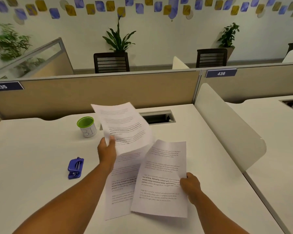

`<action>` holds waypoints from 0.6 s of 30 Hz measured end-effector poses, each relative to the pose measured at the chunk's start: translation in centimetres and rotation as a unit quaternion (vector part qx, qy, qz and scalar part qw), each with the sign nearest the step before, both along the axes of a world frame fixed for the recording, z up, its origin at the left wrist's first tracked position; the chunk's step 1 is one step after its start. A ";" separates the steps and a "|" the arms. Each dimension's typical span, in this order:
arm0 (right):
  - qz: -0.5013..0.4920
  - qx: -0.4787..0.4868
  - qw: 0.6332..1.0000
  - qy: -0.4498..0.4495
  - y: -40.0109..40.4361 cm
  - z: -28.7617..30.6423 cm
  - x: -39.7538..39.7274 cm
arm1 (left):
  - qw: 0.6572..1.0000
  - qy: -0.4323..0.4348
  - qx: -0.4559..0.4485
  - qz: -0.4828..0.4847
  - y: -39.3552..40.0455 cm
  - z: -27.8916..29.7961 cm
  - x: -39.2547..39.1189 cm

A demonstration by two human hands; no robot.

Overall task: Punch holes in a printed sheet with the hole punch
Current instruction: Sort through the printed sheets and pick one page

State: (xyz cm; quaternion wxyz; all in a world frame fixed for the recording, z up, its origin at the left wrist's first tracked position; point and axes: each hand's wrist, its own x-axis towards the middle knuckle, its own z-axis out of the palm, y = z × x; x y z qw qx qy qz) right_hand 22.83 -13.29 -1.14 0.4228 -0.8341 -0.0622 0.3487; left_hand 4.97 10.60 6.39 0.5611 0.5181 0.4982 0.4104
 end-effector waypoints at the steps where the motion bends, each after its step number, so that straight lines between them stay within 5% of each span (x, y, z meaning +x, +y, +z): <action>1: 0.003 0.004 1.000 0.003 0.2 0.1 -0.1 | 1.000 -0.020 -0.017 -0.017 -0.1 0.2 0.1; 6: 0.018 0.030 0.999 0.016 1.0 0.7 -0.4 | 0.990 -0.043 -0.076 -0.113 -1.0 -0.2 -0.4; 12: -0.002 0.103 0.993 0.049 1.7 1.8 -0.3 | 0.953 0.148 -0.073 -0.253 -2.7 -2.4 -2.1; 18: -0.018 0.244 0.962 0.118 1.0 2.0 0.0 | 0.944 0.214 -0.101 -0.229 -3.7 -3.1 -2.2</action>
